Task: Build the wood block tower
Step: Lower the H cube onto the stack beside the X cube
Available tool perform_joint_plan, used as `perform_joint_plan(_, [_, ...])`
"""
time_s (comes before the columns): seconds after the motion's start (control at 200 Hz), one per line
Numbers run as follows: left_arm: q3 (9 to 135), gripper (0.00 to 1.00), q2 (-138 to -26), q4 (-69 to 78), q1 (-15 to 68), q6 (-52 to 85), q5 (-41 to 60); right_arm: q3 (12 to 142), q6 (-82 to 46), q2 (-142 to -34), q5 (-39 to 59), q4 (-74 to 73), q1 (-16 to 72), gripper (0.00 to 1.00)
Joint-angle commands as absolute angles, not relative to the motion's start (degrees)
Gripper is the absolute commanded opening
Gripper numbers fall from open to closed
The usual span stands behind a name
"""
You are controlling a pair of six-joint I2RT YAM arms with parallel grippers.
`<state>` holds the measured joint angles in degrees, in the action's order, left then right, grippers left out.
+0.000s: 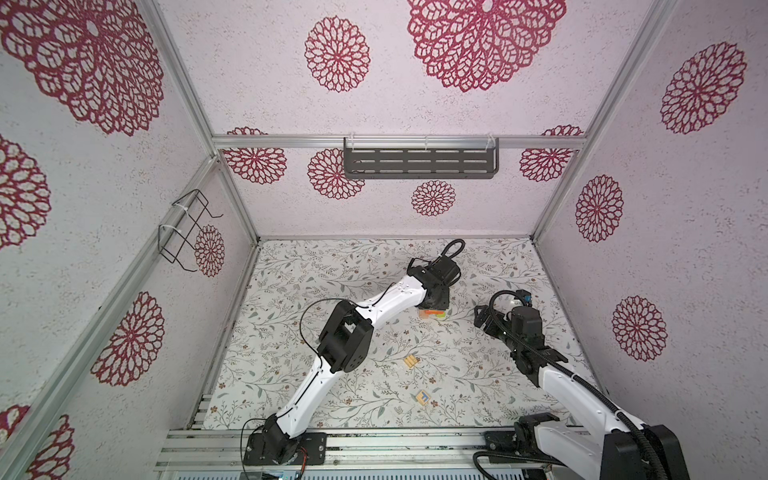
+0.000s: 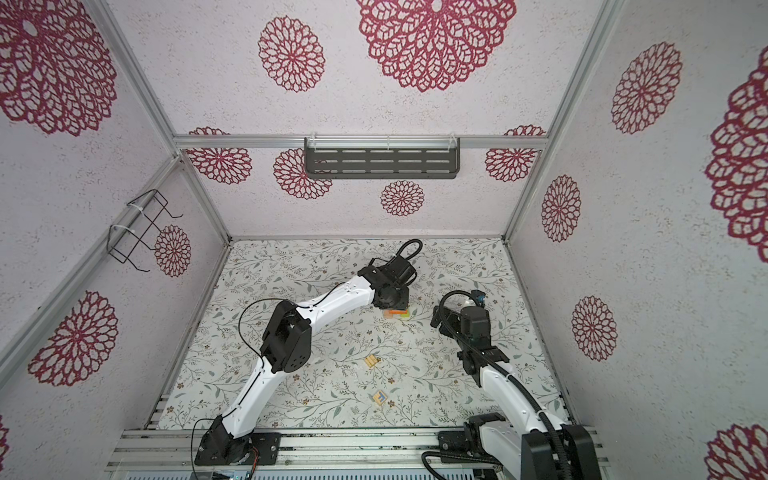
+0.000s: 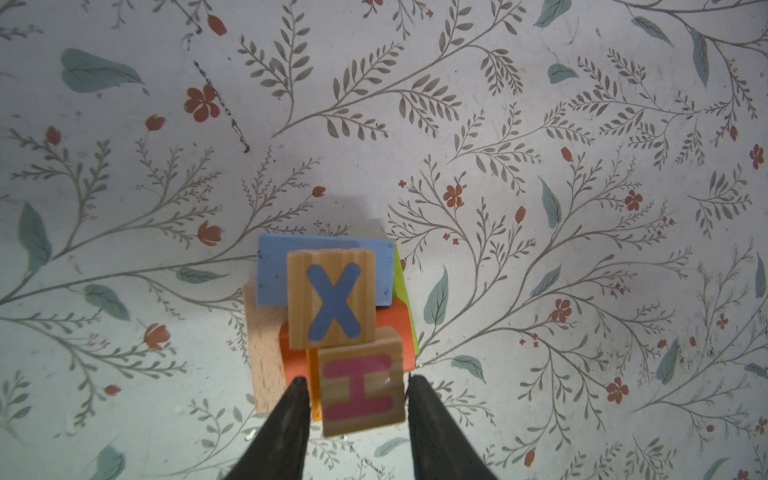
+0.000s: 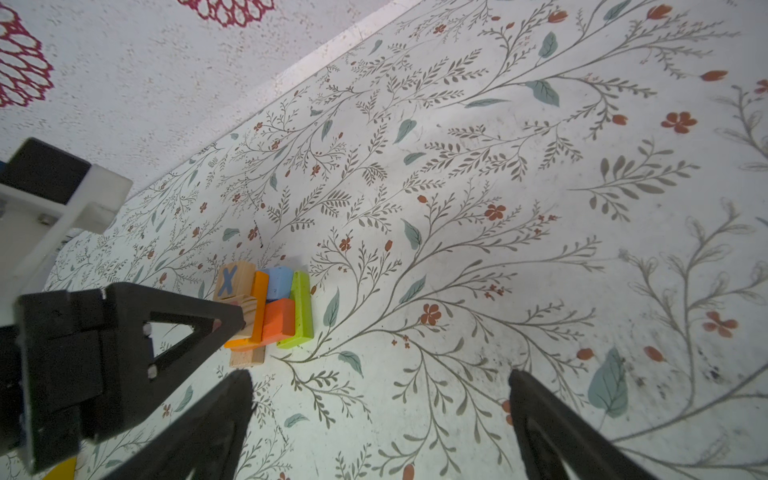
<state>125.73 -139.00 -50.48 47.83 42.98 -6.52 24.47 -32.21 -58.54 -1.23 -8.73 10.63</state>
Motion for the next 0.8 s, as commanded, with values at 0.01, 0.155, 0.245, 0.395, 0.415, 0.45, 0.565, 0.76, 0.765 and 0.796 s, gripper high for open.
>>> perform_joint_plan(0.01, [127.22,0.43,-139.07,-50.79,47.45,43.73,-7.38,24.7,-33.0,-58.36,-1.31,-9.76,10.33,0.99])
perform_joint_plan(0.155, [127.16,0.43,-139.43,-50.94,47.52,43.68,-7.53,24.7,-33.01,-58.21,-1.26,-9.71,10.32,0.99])
perform_joint_plan(0.245, [127.03,0.43,-139.61,-50.99,47.49,43.68,-7.77,24.7,-33.03,-58.13,-1.27,-9.66,10.28,0.99])
perform_joint_plan(0.395, [126.97,0.43,-139.88,-51.26,47.47,43.62,-8.31,24.7,-33.03,-58.16,-1.29,-9.75,10.33,0.99])
perform_joint_plan(0.415, [126.99,0.43,-139.96,-51.31,47.5,43.64,-8.39,24.7,-33.01,-58.18,-1.3,-9.74,10.29,0.99])
perform_joint_plan(0.45, [127.05,0.43,-139.96,-51.26,47.55,43.57,-8.5,24.7,-32.98,-58.15,-1.29,-9.75,10.29,0.99])
perform_joint_plan(0.565, [127.12,0.43,-140.23,-51.22,47.53,43.51,-8.5,24.7,-32.97,-58.16,-1.24,-9.74,10.31,0.99])
perform_joint_plan(0.76, [127.35,0.43,-140.62,-51.18,47.54,43.64,-8.41,24.61,-33.03,-58.21,-1.25,-9.73,10.28,0.99])
perform_joint_plan(0.765, [127.35,0.43,-140.62,-51.21,47.54,43.62,-8.43,24.61,-33.04,-58.24,-1.24,-9.79,10.24,0.99])
perform_joint_plan(0.796, [127.36,0.43,-140.54,-51.21,47.54,43.59,-8.44,24.61,-33.03,-58.24,-1.31,-9.82,10.29,0.99])
